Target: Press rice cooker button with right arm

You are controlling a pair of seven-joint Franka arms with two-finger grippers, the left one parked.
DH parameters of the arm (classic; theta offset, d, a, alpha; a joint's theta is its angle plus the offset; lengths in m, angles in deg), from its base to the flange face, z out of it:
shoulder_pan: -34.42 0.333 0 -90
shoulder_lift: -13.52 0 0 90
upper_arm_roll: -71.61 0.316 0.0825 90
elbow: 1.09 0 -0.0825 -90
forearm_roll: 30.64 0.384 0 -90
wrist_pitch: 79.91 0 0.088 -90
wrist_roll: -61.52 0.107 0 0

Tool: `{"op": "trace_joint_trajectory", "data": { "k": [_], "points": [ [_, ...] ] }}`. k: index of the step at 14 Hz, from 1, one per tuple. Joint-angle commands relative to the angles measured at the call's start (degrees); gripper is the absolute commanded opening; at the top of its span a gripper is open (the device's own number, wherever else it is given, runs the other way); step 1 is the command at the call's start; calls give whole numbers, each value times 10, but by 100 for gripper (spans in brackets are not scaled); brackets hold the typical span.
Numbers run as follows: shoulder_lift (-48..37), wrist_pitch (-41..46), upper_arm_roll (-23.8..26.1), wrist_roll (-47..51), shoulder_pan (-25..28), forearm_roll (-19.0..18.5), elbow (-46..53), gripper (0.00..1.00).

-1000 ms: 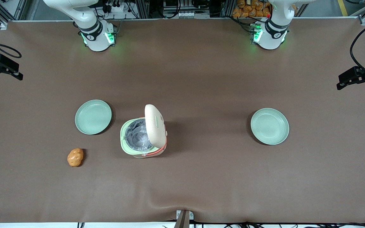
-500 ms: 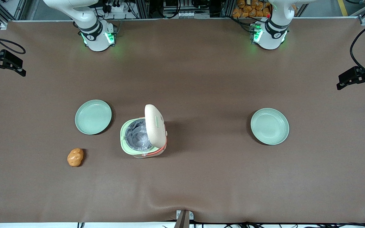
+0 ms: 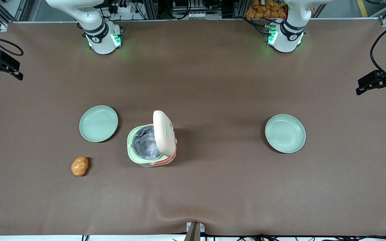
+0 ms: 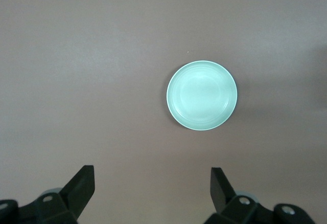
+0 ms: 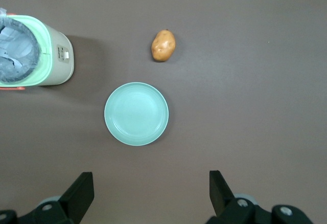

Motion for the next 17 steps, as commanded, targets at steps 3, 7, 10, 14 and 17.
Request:
{"op": "trace_joint_trajectory", "data": {
  "k": [3, 7, 10, 14, 17],
  "points": [
    [7, 0, 2, 7, -6, -5, 23, 100],
    [12, -1, 3, 7, -6, -6, 25, 100],
    [11, -1, 3, 7, 0, -11, 26, 100],
    [12, -1, 2, 8, 1, -6, 26, 100],
    [12, 1, 2, 8, 0, -5, 25, 100]
  ]
}}
